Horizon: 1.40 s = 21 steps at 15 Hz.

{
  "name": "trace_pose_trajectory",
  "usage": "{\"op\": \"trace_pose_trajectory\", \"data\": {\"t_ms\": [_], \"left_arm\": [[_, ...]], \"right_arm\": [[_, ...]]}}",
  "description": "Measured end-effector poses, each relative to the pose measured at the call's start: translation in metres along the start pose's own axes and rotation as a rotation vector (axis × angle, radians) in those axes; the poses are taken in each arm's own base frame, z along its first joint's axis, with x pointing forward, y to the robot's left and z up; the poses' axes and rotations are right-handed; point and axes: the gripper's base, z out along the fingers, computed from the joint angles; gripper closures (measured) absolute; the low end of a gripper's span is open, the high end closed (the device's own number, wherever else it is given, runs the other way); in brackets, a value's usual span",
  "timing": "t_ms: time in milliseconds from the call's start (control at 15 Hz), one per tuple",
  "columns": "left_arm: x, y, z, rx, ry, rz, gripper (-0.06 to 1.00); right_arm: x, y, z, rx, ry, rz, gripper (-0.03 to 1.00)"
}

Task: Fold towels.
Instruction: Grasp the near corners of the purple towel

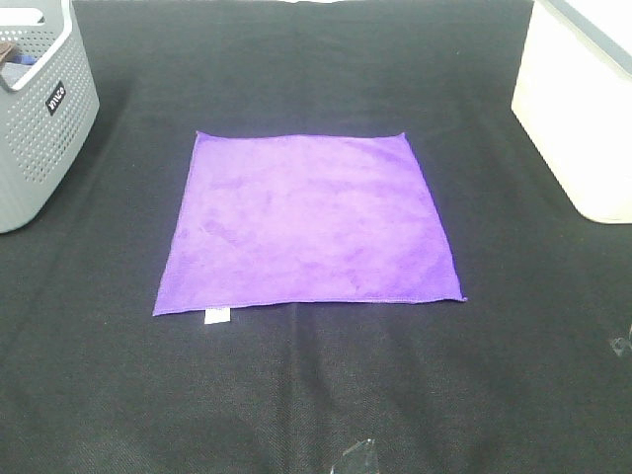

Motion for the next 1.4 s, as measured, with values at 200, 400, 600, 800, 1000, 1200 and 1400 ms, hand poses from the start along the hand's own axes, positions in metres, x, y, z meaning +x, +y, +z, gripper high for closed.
{"op": "trace_pose_trajectory", "data": {"t_ms": [200, 400, 600, 800, 1000, 1200, 1400], "left_arm": [[0.0000, 0.0000, 0.0000, 0.000, 0.000, 0.000, -0.05], [0.0000, 0.0000, 0.0000, 0.000, 0.000, 0.000, -0.05], [0.0000, 0.0000, 0.0000, 0.000, 0.000, 0.000, -0.05], [0.0000, 0.0000, 0.0000, 0.000, 0.000, 0.000, -0.05], [0.0000, 0.0000, 0.0000, 0.000, 0.000, 0.000, -0.05], [0.0000, -0.0001, 0.0000, 0.001, 0.000, 0.000, -0.05], [0.0000, -0.0001, 0.0000, 0.001, 0.000, 0.000, -0.05]], "right_arm": [[0.0000, 0.0000, 0.0000, 0.000, 0.000, 0.000, 0.18], [0.0000, 0.0000, 0.0000, 0.000, 0.000, 0.000, 0.18], [0.0000, 0.0000, 0.0000, 0.000, 0.000, 0.000, 0.12], [-0.0001, 0.0000, 0.0000, 0.000, -0.001, 0.000, 0.06], [-0.0001, 0.0000, 0.0000, 0.000, -0.001, 0.000, 0.04], [-0.0001, 0.0000, 0.0000, 0.000, -0.001, 0.000, 0.04], [-0.0001, 0.0000, 0.0000, 0.000, -0.001, 0.000, 0.04]]}}
